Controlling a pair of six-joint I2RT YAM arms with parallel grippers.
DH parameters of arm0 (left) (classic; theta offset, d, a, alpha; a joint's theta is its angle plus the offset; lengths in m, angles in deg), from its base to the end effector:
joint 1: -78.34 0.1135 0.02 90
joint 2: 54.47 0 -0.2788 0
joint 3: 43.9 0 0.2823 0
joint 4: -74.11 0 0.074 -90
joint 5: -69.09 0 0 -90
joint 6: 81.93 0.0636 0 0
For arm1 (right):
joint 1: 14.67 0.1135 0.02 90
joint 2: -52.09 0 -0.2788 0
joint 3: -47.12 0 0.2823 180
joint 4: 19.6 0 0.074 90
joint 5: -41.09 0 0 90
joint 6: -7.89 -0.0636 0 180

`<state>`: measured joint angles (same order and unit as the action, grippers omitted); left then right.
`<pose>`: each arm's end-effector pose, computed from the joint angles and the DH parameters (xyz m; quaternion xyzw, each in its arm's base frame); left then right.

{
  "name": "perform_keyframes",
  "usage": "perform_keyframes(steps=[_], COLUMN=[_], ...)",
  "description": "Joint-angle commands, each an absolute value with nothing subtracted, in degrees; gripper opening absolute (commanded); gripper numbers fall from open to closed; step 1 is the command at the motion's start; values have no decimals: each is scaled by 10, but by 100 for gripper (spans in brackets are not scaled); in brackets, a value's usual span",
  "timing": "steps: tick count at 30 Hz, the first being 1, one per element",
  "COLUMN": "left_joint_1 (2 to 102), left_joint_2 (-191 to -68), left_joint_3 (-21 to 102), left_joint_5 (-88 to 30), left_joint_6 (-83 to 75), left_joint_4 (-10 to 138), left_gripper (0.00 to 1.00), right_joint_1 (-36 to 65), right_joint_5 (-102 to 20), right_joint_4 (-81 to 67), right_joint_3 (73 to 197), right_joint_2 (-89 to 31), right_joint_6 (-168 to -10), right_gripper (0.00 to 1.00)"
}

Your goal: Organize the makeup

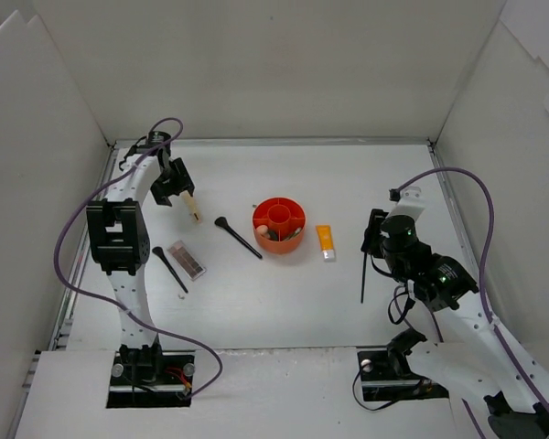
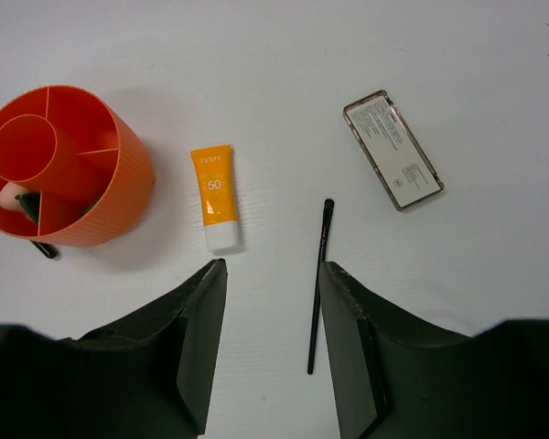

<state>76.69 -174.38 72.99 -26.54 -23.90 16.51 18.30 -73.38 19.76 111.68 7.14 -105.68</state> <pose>0.5079 -0.0209 0.2207 -0.2406 0.9358 -0.1187 0.2287 0.1928 0.0937 0.3606 0.0560 0.8066 0.1137 0.5773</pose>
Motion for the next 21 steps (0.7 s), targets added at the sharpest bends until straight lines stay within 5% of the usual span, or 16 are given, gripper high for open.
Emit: perform_keyframes(steps=[1,11,21], left_joint_1=[770,765,760], left_joint_2=[-1755,-1862,-1880], left_joint_3=[795,905,869], left_joint_5=[-304,-324,-289], left_joint_6=[-219,-225,-231], left_joint_4=[148,118,118], left_gripper=[60,46,40], right_joint_1=[178,179,179], right_joint_5=[-735,-734,-729], right_joint_4=[160,153,154], right_joint_3=[1143,1119,1113], right_joint_2=[50,62,62], right_joint_6=[-1049,-1065,-1060], right_gripper=[42,42,42])
